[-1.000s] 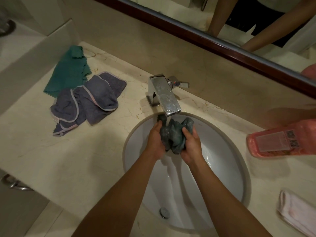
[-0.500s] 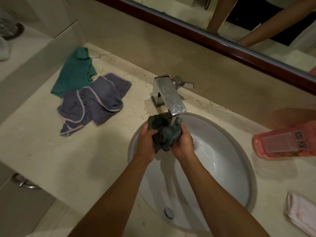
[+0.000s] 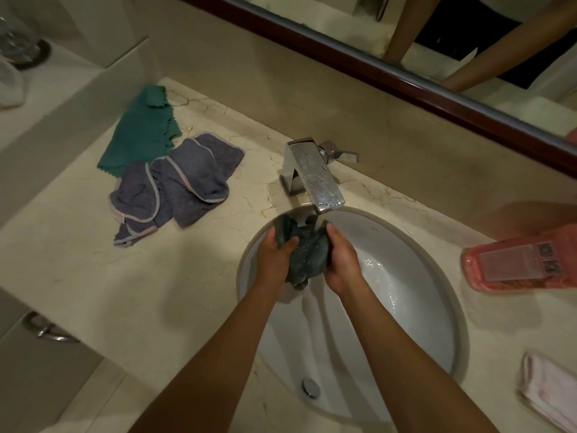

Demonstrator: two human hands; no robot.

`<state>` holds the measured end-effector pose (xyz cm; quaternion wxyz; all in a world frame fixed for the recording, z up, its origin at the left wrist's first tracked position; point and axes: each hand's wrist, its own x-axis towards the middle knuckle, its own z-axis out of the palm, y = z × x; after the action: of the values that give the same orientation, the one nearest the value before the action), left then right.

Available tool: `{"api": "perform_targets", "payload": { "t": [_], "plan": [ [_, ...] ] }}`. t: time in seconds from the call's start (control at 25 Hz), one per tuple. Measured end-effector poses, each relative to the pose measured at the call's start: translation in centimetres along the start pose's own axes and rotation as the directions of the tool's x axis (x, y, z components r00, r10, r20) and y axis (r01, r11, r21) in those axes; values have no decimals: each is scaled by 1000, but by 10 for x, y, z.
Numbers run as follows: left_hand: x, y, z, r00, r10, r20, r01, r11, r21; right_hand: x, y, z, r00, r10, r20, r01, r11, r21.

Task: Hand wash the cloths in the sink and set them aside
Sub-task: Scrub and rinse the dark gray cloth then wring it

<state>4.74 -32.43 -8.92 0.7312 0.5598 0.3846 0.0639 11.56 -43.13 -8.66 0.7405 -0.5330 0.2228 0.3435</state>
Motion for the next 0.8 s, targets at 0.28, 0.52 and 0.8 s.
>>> {"api": "perform_targets", "payload": {
  "t": [0.28,0.52,0.8],
  "plan": [
    [-3,5,-4,999,-28,-20,24,986,-165,4,2,-7,998,60,15,-61,995,76],
    [-3,8,-5,998,0,-59,-8,991,-136,6,1,-3,991,128,47,-134,977,163],
    [-4,7,1,999,41,-23,-42,998,-47,3,1,7,987,77,139,-106,972,209]
  ]
}}
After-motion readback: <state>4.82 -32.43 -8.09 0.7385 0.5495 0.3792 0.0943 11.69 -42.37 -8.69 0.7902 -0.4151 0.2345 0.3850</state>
